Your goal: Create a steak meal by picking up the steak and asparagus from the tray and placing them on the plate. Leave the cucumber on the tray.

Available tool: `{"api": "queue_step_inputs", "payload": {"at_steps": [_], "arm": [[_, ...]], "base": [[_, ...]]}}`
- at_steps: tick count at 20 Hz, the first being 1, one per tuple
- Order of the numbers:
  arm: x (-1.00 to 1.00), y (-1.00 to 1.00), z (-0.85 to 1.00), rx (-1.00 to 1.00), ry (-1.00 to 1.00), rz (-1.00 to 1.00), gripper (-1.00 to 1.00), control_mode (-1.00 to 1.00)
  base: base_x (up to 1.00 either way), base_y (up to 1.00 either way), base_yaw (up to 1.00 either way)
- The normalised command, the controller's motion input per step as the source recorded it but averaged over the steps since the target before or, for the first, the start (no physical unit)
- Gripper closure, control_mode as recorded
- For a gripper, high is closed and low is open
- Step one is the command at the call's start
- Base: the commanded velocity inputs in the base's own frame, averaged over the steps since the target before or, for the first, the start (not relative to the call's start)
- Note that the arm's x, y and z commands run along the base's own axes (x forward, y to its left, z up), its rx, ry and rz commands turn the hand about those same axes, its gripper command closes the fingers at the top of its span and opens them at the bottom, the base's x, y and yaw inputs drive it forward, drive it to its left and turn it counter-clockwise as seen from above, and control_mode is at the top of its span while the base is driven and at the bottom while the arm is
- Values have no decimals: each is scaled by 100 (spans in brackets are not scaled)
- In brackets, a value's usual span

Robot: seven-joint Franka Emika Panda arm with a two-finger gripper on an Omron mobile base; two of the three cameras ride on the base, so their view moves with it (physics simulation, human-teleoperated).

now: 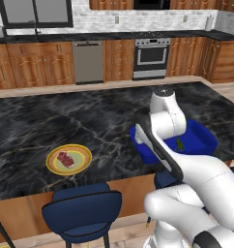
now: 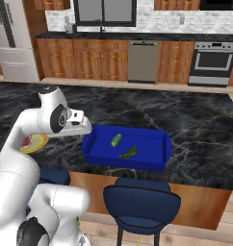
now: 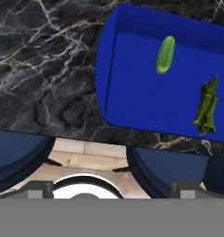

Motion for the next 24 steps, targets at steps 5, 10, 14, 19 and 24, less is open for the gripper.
{"api": "queue_step_inputs", "payload": {"at_steps": [5,10,14,19,24], "arm": [[8,-100,0,6,9,-23,-100,-100],[31,-100,0,5,11,-21,-100,-100],[34,-100,-12,7,9,-19,-100,-100],[34,-62,-26,9,2,-13,-100,-100],[48,-4,-28,3,1,-1,-100,-100]], "base": [[0,0,0],[0,0,0],[0,0,0],[0,0,0],[0,0,0]]}}
